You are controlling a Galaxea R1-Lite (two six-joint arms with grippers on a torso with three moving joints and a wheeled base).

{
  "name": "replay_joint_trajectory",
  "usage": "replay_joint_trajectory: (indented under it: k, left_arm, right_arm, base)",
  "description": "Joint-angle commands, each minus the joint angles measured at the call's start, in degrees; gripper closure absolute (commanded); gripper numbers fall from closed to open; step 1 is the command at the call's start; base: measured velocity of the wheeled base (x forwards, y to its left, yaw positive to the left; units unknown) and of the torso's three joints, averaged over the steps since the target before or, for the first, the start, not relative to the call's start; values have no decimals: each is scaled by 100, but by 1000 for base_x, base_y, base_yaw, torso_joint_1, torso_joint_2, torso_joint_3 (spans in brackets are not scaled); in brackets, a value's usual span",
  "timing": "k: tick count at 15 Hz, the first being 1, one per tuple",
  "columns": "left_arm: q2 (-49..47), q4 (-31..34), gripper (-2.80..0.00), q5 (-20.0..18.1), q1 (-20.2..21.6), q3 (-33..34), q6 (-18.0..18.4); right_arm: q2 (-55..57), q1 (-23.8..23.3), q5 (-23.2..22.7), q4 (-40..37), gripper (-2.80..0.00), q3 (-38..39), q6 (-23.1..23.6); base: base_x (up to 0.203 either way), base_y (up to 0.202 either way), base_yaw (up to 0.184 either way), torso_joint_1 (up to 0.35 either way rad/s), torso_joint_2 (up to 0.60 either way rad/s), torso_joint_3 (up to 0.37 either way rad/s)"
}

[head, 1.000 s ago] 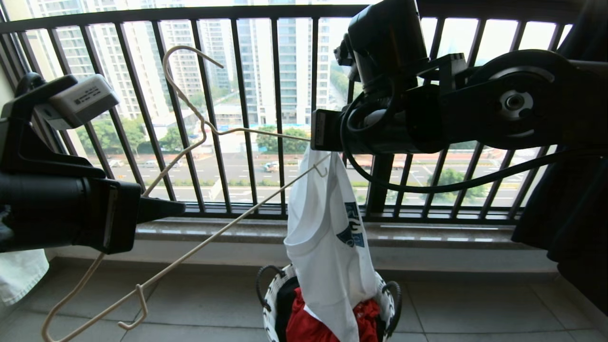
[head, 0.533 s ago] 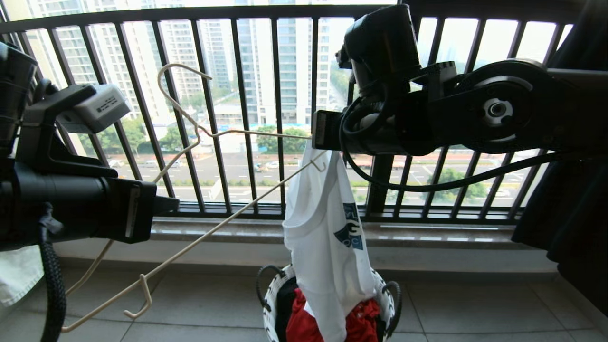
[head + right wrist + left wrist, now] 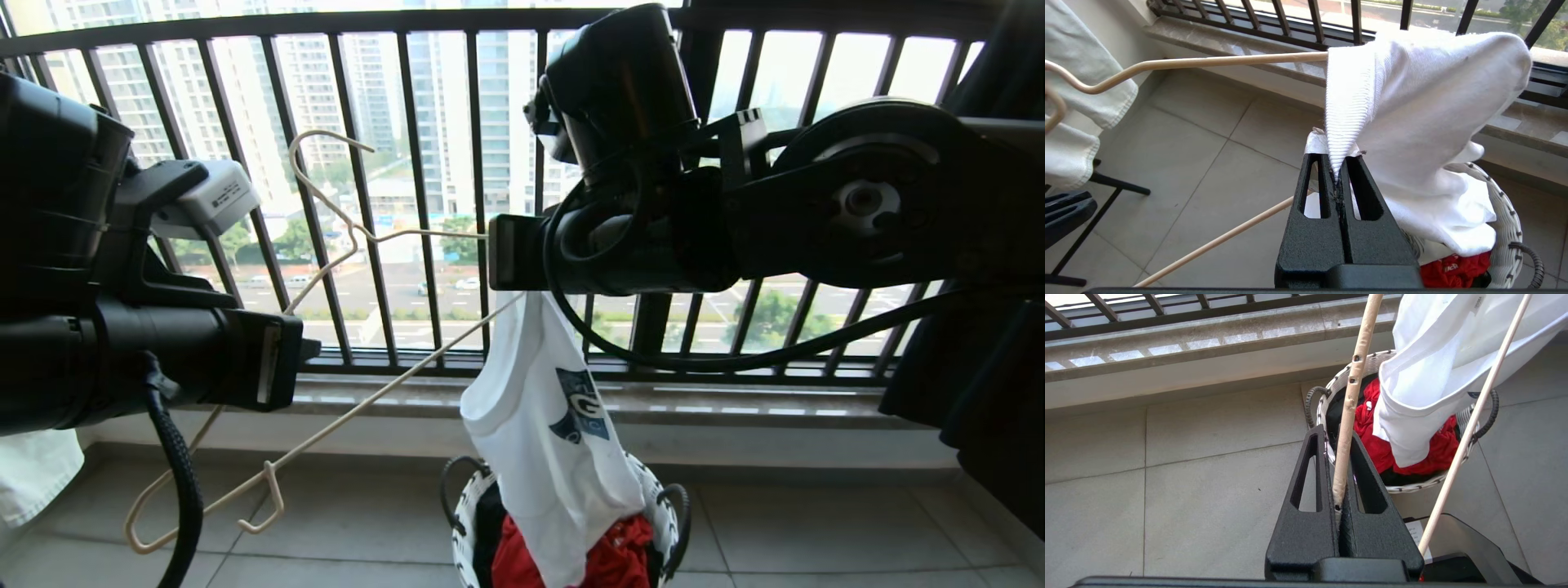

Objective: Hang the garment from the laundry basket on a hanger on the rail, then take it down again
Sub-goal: Hang the clothes on the clothes rack

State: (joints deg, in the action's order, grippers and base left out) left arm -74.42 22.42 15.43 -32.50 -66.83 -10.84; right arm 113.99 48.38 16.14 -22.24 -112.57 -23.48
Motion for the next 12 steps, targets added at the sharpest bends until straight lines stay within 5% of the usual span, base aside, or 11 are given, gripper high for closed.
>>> replay_joint_trajectory:
  k: [1, 12]
  left_arm:
    - [12, 8, 0, 7, -112, 34, -13]
    - [-125, -785, 0, -28, -318, 469, -27]
  right_arm:
    - [59, 110, -43, 73, 0, -20, -10]
    - [-44, 320, -43, 474, 0, -20, 271]
  base:
    - [0, 0, 0, 0, 0, 0]
    - [0, 0, 0, 0, 0, 0]
